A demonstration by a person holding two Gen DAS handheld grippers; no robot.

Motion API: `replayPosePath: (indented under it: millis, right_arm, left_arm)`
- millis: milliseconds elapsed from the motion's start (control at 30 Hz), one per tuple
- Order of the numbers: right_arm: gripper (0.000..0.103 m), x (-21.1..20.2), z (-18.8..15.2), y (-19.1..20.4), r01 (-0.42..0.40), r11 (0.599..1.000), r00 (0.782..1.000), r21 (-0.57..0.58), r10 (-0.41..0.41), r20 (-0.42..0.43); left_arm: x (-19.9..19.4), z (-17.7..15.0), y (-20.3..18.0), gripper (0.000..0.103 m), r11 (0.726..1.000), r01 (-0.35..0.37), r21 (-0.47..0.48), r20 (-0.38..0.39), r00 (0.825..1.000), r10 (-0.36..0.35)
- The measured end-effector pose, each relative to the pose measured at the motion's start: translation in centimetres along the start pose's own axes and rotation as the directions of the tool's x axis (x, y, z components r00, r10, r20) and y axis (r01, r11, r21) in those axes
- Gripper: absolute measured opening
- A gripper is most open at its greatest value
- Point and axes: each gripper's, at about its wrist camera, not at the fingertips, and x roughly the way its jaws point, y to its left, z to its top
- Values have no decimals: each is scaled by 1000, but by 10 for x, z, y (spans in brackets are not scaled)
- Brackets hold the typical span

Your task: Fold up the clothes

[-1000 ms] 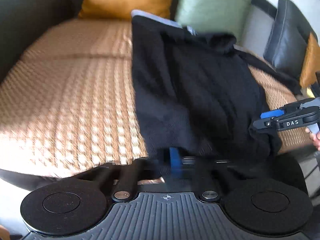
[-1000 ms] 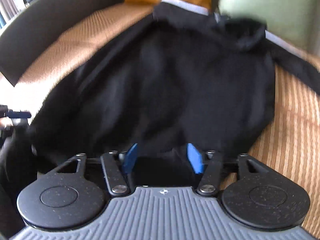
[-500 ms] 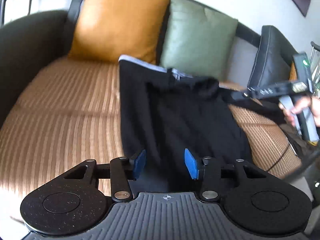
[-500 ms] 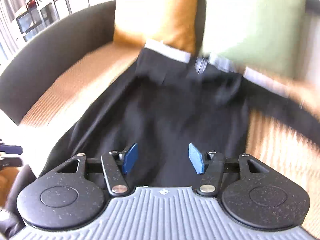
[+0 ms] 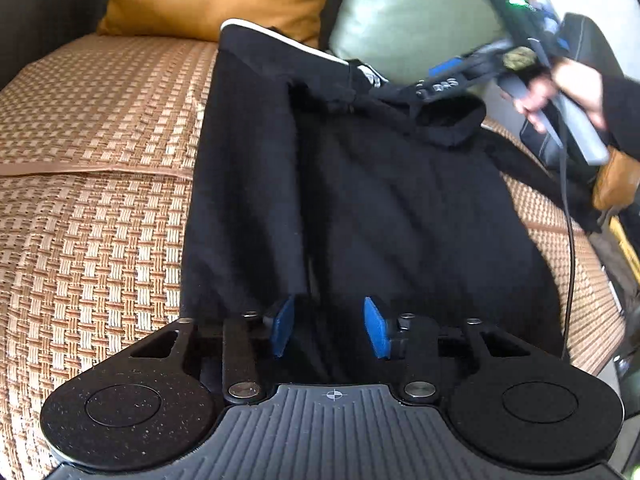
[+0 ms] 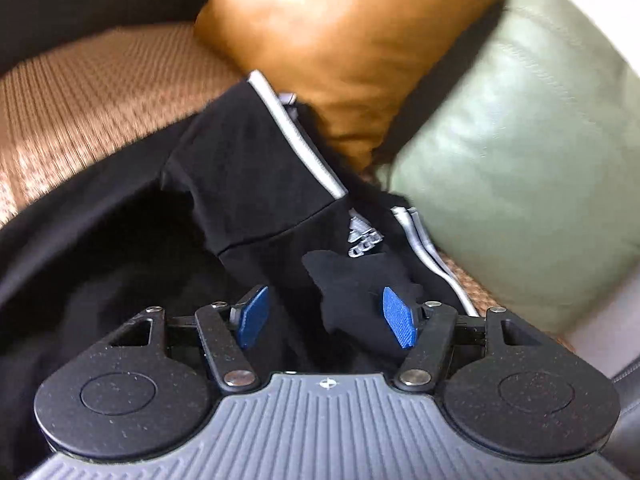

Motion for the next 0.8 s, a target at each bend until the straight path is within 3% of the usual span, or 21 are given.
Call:
replayPosePath:
  millis: [133, 200, 267, 400, 500, 567, 633, 700, 733, 800]
  right_arm:
    - [53, 29, -2, -4, 62, 998, 994, -1, -62, -88]
    - [25, 36, -4, -15, 66, 996, 990, 58, -59, -125]
    - [13, 33, -6, -25, 77, 990, 990, 117, -62, -129]
    - [10, -15, 0, -49, 49, 968, 999, 248, -51, 3]
    - [10, -75, 9, -70, -32, 936, 985, 350, -29, 168]
    - [10, -115, 13, -81, -112, 915, 957, 388, -5, 289]
    - [10, -156, 16, -88, -203, 900, 912, 385, 30, 409]
    - [10, -192, 14, -89, -304, 884, 854, 355, 88, 512]
    - [10, -207, 10, -87, -356, 874, 823, 332, 126, 554]
    - [10, -233, -2, -80, -445, 854, 762, 271, 201, 616]
  left_arm:
    - [2, -1, 9, 12, 1000, -24, -4, -8, 1000, 24]
    - [3, -2, 13, 10, 1000, -24, -12, -9, 1000, 23]
    - [3, -3, 11, 9, 999, -37, 9, -5, 999, 37]
    - [5, -4, 2, 9, 996, -74, 44, 7, 997, 74]
    - [6, -1, 2, 6, 997, -75, 28, 1, 997, 75]
    - [6, 0, 0, 6, 996, -79, 29, -7, 997, 79]
    - [5, 5, 3, 3, 998, -62, 0, -25, 998, 62]
    - [-4, 13, 20, 3, 993, 16, -118, -46, 999, -22]
    - [-15, 17, 34, 3, 976, 69, -204, -21, 997, -75]
    - [-42, 26, 60, 9, 943, 105, -317, 56, 994, -91]
